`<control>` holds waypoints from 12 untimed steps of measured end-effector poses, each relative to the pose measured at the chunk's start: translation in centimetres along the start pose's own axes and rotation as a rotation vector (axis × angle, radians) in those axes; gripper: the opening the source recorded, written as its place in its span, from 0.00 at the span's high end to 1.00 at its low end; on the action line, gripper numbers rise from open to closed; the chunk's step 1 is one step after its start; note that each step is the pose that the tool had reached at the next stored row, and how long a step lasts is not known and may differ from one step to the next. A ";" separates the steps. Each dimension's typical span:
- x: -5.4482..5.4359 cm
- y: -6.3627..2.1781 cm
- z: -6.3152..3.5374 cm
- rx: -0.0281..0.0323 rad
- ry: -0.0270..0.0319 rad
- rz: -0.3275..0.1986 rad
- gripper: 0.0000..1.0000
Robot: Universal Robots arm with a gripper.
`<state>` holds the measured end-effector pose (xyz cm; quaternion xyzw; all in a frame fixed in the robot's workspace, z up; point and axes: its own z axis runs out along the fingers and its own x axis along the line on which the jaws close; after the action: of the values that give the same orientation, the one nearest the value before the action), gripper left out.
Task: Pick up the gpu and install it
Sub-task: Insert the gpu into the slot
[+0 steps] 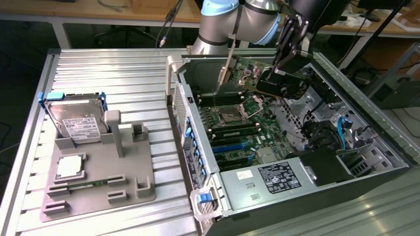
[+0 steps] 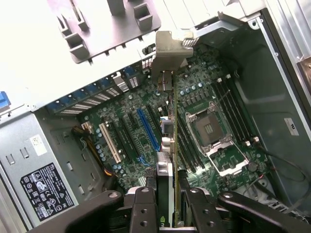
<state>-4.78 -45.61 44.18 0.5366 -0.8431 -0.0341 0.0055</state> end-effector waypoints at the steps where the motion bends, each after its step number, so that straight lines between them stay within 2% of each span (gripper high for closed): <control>1: 0.0 0.00 0.00 -0.0001 0.0002 -0.003 0.73; 12: 0.0 0.00 0.00 -0.0011 0.0025 -0.040 0.73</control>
<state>-4.78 -45.61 44.18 0.5533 -0.8323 -0.0340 0.0062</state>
